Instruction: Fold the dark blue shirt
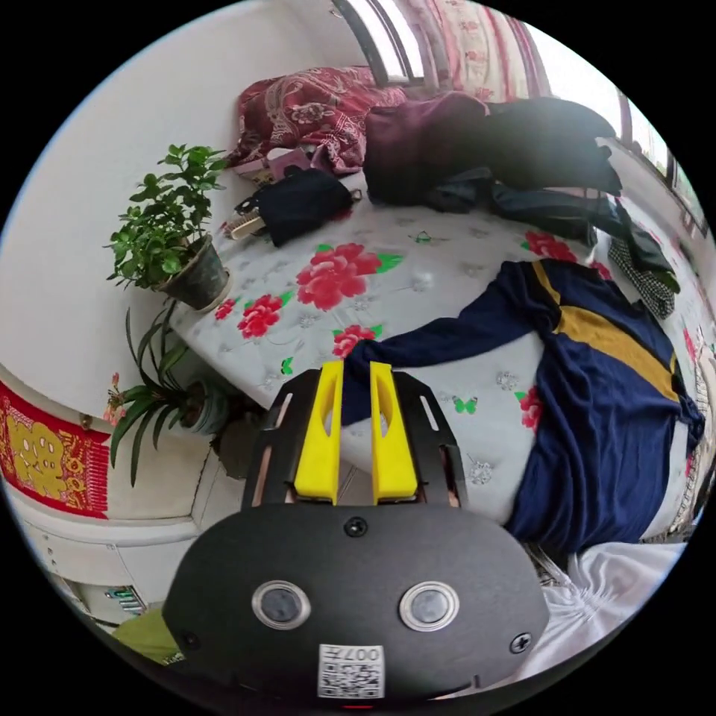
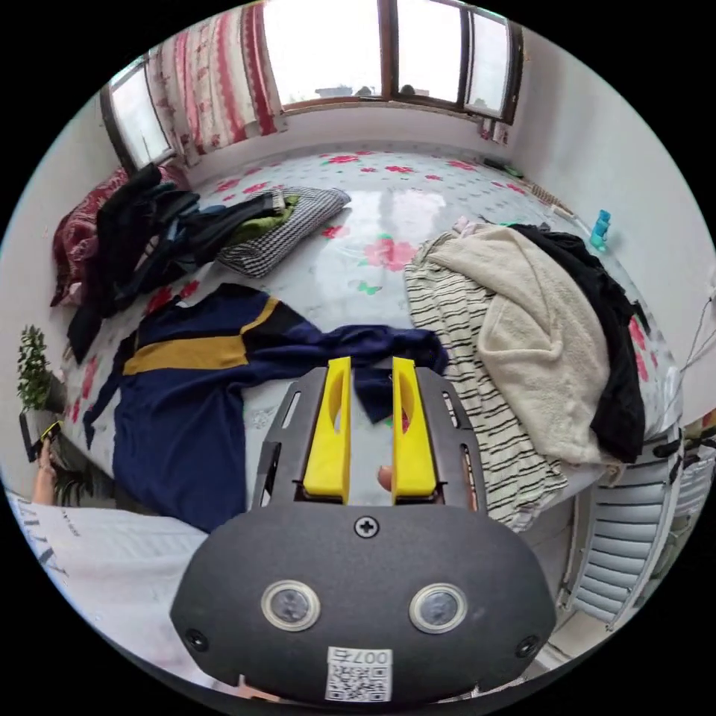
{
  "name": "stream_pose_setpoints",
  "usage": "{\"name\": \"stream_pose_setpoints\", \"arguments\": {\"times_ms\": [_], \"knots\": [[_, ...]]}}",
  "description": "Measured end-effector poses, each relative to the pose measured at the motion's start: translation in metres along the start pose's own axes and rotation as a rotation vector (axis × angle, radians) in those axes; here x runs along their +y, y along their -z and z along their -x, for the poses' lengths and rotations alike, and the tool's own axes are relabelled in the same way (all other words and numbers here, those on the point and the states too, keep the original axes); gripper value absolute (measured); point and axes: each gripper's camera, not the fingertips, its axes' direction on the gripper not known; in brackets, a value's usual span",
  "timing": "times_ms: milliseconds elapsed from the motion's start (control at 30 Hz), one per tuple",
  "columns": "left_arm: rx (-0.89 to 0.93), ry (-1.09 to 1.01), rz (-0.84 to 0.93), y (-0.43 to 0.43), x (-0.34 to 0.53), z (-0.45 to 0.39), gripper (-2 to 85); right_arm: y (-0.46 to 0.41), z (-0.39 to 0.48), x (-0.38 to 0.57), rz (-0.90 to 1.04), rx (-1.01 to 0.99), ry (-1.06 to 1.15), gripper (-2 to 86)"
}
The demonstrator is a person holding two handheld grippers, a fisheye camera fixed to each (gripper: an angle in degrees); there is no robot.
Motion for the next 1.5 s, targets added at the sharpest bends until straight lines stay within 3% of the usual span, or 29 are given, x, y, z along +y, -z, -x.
{"name": "stream_pose_setpoints", "arguments": {"times_ms": [67,133,200,333,533,600,667,767,833,1000,1167,1300,1500], "knots": [[0.139,-0.072,0.008,-0.004,0.017,-0.011,7.7,-0.018,0.019,0.041,0.06,-0.162,0.016,5.0],[0.395,-0.208,0.11,-0.023,0.046,-0.042,9.0,-0.05,0.048,0.105,0.175,-0.308,0.011,6.2],[0.523,-0.311,0.191,-0.035,0.069,-0.068,9.6,-0.069,0.066,0.152,0.269,-0.344,-0.005,7.0],[0.567,-0.517,0.31,-0.048,0.095,-0.102,10.1,-0.088,0.086,0.233,0.432,-0.272,-0.033,8.7],[0.613,-0.632,0.436,-0.08,0.095,-0.114,11.3,-0.134,0.08,0.296,0.577,-0.331,-0.112,9.1],[0.66,-0.6,0.467,-0.089,0.086,-0.125,8.2,-0.151,0.077,0.306,0.623,-0.356,-0.131,8.1],[0.534,-0.553,0.52,-0.098,0.077,-0.129,4.9,-0.159,0.071,0.308,0.639,-0.401,-0.148,6.4],[0.619,-0.521,0.548,-0.106,0.073,-0.117,2.2,-0.157,0.069,0.313,0.694,-0.406,-0.048,3.0],[0.701,-0.431,0.514,-0.096,0.073,-0.085,1.3,-0.128,0.067,0.318,0.659,-0.45,0.046,1.3],[0.682,-0.377,0.517,-0.076,0.11,-0.028,0.8,-0.049,0.059,0.365,0.505,-0.495,0.174,0.2],[0.667,-0.217,0.647,-0.107,0.167,-0.009,1.7,-0.087,0.058,0.451,0.668,-0.497,0.123,0.3],[0.632,-0.178,0.603,-0.1,0.182,-0.004,3.8,-0.09,0.054,0.47,0.687,-0.451,0.098,1.3],[0.522,-0.16,0.412,-0.057,0.152,0.014,6.1,-0.02,0.016,0.419,0.437,-0.387,0.112,2.7]]}}
